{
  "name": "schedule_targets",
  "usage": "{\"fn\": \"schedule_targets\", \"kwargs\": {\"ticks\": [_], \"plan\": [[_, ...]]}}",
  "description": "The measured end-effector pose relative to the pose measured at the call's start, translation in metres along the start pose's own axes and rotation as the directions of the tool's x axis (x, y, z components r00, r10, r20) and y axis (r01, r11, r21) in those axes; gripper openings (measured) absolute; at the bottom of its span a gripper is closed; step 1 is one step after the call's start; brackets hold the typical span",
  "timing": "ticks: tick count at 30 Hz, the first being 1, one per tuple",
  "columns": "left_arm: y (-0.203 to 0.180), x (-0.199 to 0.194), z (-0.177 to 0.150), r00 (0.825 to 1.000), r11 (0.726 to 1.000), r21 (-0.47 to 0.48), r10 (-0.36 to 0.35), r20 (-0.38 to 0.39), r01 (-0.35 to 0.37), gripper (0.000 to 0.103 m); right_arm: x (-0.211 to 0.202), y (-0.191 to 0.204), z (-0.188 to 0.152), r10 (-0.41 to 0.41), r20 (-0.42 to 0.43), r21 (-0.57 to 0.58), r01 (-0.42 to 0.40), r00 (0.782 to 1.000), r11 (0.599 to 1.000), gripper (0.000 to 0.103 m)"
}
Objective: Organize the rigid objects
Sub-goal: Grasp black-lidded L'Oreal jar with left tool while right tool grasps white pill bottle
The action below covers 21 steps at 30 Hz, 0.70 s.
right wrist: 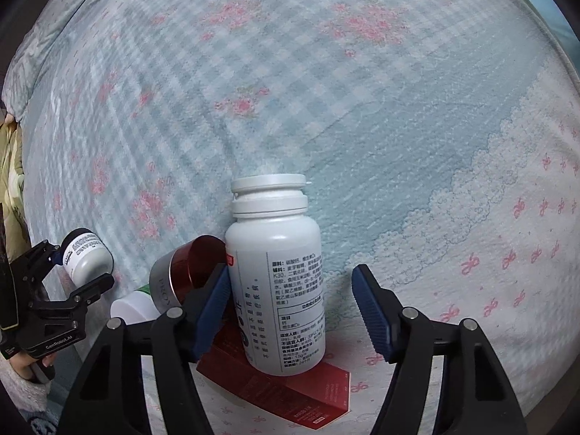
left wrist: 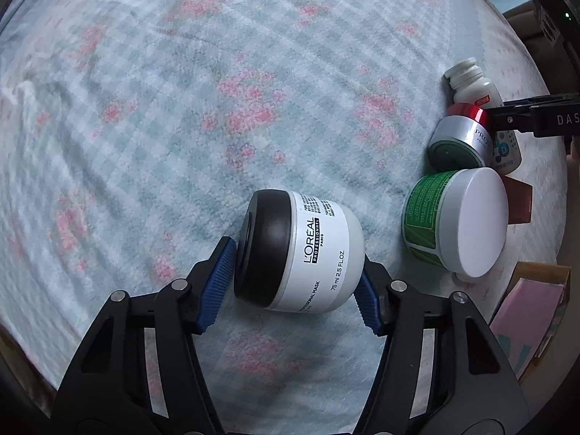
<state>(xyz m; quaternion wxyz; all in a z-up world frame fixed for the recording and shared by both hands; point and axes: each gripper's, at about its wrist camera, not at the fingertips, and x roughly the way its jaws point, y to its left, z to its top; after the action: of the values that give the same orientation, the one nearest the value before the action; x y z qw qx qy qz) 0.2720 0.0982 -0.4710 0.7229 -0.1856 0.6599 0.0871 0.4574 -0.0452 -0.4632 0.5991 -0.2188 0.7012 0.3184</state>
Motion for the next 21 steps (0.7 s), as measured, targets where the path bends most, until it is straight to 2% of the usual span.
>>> {"fn": "schedule_targets", "kwargs": {"ticks": [4,9,12,17,21], "plan": [[-0.006,0.002,0.004,1.0,1.0,0.017,0.007,0.004,-0.008,0.055,0.014,-0.011,0.005,0.059,-0.031,0.034,-0.058,0.998,0.998,0.049],[-0.006,0.001,0.002,1.0,1.0,0.025,0.002,0.013,-0.002,0.055,0.023,-0.002,0.009,-0.017,-0.019,-0.019,0.017,1.0,1.0,0.047],[-0.004,-0.001,0.001,1.0,1.0,0.017,-0.008,0.021,0.008,0.055,0.024,0.0,0.008,-0.033,-0.005,-0.023,0.033,0.999,0.999,0.047],[0.005,-0.014,-0.002,0.999,1.0,0.016,-0.024,0.032,0.023,0.052,0.024,0.007,-0.002,-0.049,0.029,0.005,0.049,0.998,0.999,0.047],[0.011,-0.023,-0.003,0.999,0.999,0.018,-0.033,0.042,0.032,0.051,0.005,0.013,-0.009,-0.06,0.064,0.037,0.058,0.996,0.998,0.047]]}}
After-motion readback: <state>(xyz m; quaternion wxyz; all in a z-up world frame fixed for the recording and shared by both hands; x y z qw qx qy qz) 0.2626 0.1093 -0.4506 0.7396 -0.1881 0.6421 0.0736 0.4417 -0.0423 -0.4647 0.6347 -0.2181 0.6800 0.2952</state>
